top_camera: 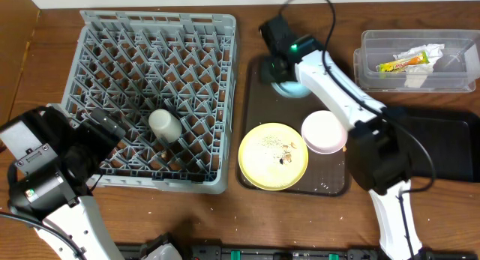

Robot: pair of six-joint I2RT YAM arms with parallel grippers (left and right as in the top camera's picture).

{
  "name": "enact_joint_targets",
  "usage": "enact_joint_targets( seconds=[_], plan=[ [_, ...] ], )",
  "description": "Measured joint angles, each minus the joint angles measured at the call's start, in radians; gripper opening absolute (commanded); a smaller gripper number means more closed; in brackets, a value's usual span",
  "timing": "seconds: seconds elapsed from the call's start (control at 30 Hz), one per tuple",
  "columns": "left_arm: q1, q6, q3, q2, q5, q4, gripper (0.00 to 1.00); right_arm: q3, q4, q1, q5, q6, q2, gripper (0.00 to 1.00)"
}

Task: Sort waste into correct bins and load items into the dishwasher
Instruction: 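Place the light-blue bowl into the dish rack and release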

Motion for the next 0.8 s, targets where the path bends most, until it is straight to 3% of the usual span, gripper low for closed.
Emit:
enact_joint_targets(
  seconds=[0.23, 0.57, 0.8],
  plan=[
    [0.0, 0.0, 0.0, 0.0, 0.0, 0.0, 1.0, 0.054, 0.523, 0.043, -0.341, 0.047, -0.082, 0.01],
    [0.0, 0.0, 0.0, 0.0, 0.0, 0.0, 1.0, 0.051, 1.11, 0.271, -0.452, 0.247, 0.116, 0.01],
    [0.0, 0.0, 0.0, 0.0, 0.0, -0.001, 1.0, 0.049, 1.236, 0.332, -0.455, 0.399, 0.271, 0.01]
  ],
)
